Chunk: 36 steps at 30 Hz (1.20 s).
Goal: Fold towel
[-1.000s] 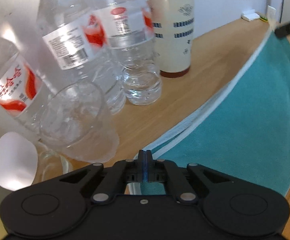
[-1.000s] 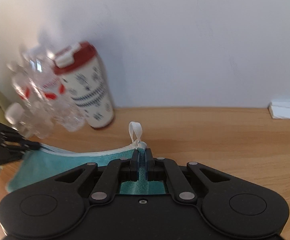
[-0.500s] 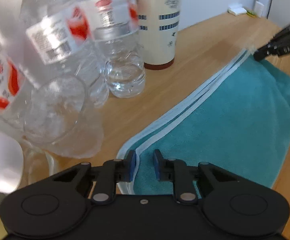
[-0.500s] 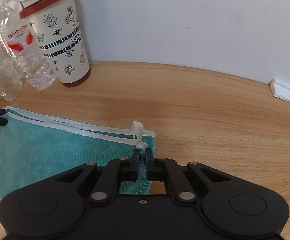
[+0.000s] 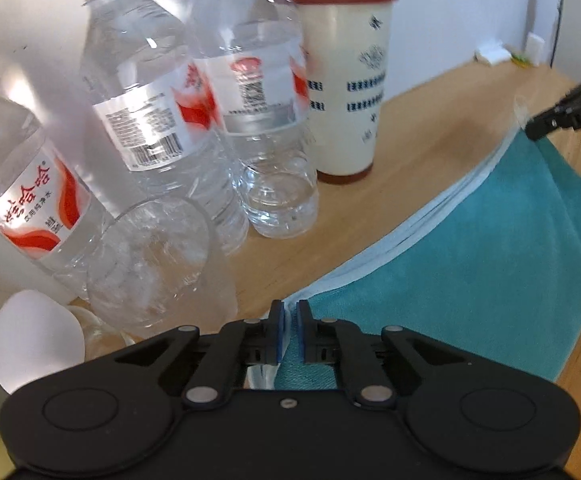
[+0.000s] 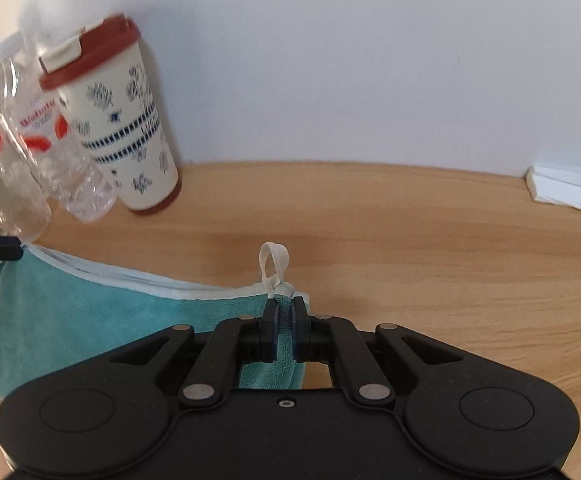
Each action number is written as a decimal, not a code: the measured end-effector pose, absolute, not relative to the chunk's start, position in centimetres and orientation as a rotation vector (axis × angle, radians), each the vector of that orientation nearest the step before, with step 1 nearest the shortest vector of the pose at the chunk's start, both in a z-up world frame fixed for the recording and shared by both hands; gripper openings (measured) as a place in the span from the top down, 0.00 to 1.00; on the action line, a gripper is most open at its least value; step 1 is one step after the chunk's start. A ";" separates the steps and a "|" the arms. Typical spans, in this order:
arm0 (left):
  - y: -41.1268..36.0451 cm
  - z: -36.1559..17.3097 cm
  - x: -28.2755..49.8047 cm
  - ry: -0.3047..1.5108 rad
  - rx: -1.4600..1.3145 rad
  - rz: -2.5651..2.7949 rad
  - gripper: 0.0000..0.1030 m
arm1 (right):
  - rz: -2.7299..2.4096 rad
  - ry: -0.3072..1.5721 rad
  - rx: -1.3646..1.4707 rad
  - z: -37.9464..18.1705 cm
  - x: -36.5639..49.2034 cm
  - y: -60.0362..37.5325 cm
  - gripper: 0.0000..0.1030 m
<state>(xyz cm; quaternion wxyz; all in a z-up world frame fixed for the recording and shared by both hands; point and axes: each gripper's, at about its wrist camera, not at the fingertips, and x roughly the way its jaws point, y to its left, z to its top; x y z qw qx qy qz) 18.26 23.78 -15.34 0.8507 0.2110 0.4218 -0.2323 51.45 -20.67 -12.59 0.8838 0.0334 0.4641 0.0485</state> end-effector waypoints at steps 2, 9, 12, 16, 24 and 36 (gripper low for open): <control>23.9 -15.8 18.5 0.894 0.458 -0.449 0.97 | 0.072 0.964 0.084 -12.7 51.5 -20.9 0.94; 23.6 -16.4 18.6 0.913 0.449 -0.427 0.97 | 0.020 1.025 0.011 -15.0 52.3 -19.9 0.90; 23.8 -16.4 19.1 0.958 0.428 -0.394 0.91 | -0.012 1.017 -0.052 -15.5 52.5 -19.1 0.69; 24.6 -14.8 18.8 1.001 0.356 -0.368 0.72 | -0.028 1.007 -0.138 -14.3 52.2 -18.7 0.68; 21.6 -13.8 14.0 1.016 0.364 -0.486 0.51 | 0.151 1.053 -0.087 -11.5 46.8 -15.2 0.68; 21.1 -17.6 12.5 1.133 0.274 -0.351 0.44 | 0.191 1.105 -0.104 -14.6 43.8 -15.6 0.71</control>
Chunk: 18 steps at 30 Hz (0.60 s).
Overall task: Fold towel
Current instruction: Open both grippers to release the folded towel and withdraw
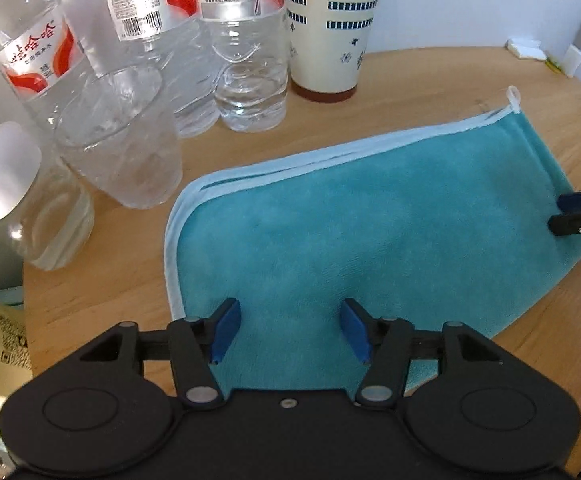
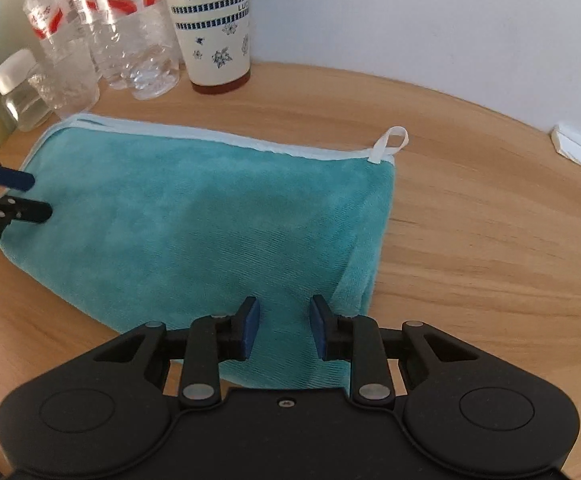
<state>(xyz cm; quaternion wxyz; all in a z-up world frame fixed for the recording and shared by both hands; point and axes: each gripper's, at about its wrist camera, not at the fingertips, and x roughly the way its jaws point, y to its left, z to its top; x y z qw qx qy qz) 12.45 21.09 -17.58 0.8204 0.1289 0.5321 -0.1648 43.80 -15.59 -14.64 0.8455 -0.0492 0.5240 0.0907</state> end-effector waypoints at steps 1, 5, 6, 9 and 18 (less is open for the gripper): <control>21.0 -17.6 12.2 1.143 0.271 -0.351 0.44 | 0.197 1.109 -0.118 -14.6 43.7 -15.8 0.71; 20.4 -17.6 10.0 1.163 0.275 -0.379 0.44 | 0.195 1.125 -0.109 -14.8 43.1 -17.0 0.71; 20.2 -17.6 9.4 1.165 0.277 -0.387 0.44 | 0.195 1.131 -0.110 -14.9 42.9 -17.4 0.71; 19.6 -17.5 7.9 1.169 0.277 -0.398 0.44 | 0.198 1.151 -0.109 -14.9 42.3 -18.5 0.71; 19.2 -15.6 7.5 1.253 0.154 -0.222 0.22 | 0.060 1.121 -0.063 -12.7 40.4 -18.4 0.60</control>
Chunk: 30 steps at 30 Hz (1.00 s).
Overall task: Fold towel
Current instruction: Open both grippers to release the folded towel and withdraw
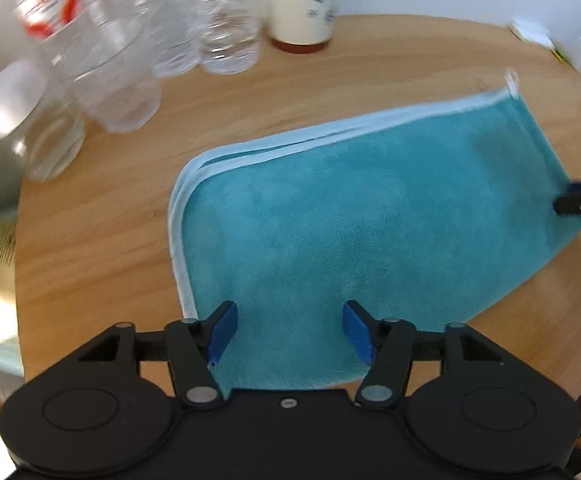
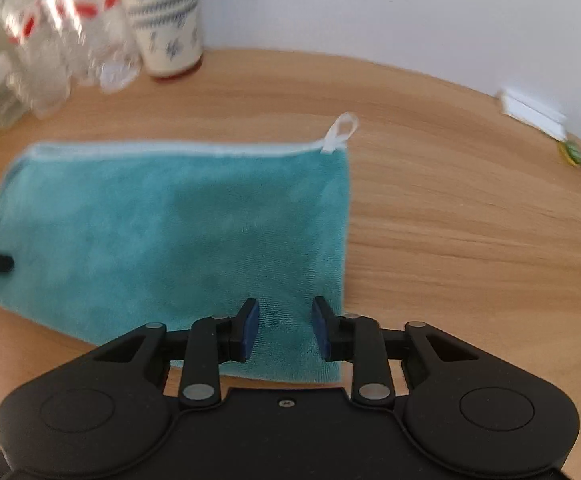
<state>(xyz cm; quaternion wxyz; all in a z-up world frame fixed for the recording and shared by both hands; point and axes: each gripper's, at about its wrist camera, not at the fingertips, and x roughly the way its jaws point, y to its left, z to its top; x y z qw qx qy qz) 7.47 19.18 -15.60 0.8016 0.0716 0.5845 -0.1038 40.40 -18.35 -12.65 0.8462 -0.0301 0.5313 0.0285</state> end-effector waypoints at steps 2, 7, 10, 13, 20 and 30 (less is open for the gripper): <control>19.1 -14.2 6.7 1.239 0.110 -0.180 0.11 | 0.051 1.110 -0.104 -11.4 39.0 -17.7 0.54; 18.5 -11.6 4.6 1.227 0.067 -0.153 0.01 | 0.106 1.047 0.060 -7.7 35.8 -18.3 0.54; 18.3 -10.5 3.4 1.255 -0.011 -0.117 0.01 | 0.102 1.014 0.119 -5.2 34.9 -18.5 0.50; 18.1 -9.0 2.4 1.260 -0.057 -0.072 0.01 | 0.071 1.004 0.099 -3.7 34.2 -18.2 0.48; 16.0 -4.1 -0.7 1.152 -0.094 -0.088 0.01 | -0.022 1.044 0.082 -1.4 31.7 -17.8 0.48; 13.4 -2.9 -3.6 1.193 -0.071 -0.042 0.01 | 0.049 0.995 0.103 1.3 29.7 -18.7 0.48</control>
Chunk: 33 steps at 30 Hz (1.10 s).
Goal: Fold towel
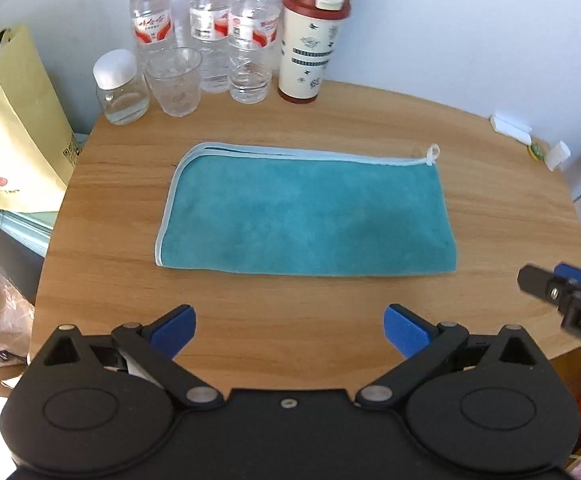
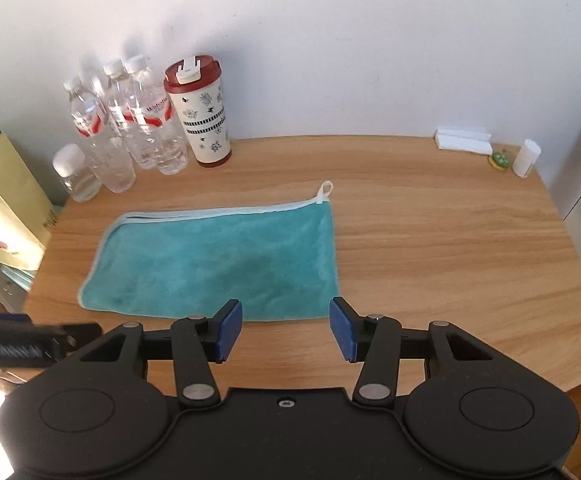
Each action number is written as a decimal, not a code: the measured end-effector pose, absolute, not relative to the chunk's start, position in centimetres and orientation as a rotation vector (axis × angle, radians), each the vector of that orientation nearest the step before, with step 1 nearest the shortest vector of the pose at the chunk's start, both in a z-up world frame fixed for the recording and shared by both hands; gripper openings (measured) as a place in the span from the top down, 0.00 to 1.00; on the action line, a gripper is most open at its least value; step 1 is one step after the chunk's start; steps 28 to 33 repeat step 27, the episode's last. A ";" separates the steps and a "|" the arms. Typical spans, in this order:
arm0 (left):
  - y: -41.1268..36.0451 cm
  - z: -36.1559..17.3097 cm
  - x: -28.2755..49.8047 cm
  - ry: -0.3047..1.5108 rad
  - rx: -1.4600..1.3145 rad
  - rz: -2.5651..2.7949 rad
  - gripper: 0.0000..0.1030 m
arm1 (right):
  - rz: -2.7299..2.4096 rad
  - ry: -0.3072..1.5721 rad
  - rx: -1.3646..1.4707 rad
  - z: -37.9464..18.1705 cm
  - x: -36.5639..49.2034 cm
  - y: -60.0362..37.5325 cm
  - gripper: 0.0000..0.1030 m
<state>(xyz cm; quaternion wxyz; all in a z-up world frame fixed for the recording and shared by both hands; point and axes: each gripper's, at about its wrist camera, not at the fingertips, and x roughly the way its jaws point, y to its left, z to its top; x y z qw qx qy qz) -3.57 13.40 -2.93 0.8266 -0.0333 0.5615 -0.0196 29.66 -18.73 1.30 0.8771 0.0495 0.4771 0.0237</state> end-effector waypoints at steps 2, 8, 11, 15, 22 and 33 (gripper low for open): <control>13.0 -2.8 -3.9 1.190 -0.056 -0.040 0.01 | 0.043 0.993 0.104 1.4 29.4 -18.9 0.47; 11.6 -2.3 -4.8 1.158 0.016 -0.011 0.01 | 0.034 0.995 0.102 0.8 28.9 -19.1 0.47; 11.2 -1.9 -5.1 1.136 0.040 0.012 0.01 | 0.032 0.994 0.095 0.8 28.9 -19.4 0.47; 10.7 -1.5 -5.3 1.117 0.036 0.028 0.01 | 0.040 1.007 0.086 0.5 28.9 -19.8 0.47; 10.1 -1.2 -5.5 1.103 0.015 0.010 0.01 | 0.019 1.019 0.074 -0.4 29.2 -20.8 0.47; 9.8 -1.0 -5.3 1.098 0.014 0.014 0.01 | 0.018 1.037 0.094 -0.7 29.4 -21.4 0.47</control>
